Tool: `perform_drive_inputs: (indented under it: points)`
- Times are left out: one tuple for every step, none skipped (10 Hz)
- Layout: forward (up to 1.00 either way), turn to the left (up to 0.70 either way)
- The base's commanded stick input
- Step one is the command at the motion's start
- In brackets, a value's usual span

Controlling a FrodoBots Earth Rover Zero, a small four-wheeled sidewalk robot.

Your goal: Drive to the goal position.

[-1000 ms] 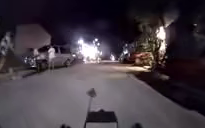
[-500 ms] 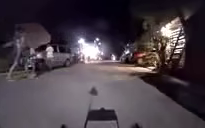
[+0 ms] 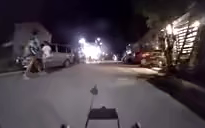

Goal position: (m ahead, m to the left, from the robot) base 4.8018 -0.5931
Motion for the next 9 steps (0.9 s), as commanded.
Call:
perform_drive_inputs:
  points:
    - [0.85,0.0]
    - [0.85,0.0]
    - [0.85,0.0]
    - [0.85,0.0]
    - [0.85,0.0]
    - [0.85,0.0]
    - [0.85,-0.34]
    - [0.85,-0.34]
    - [0.85,-0.34]
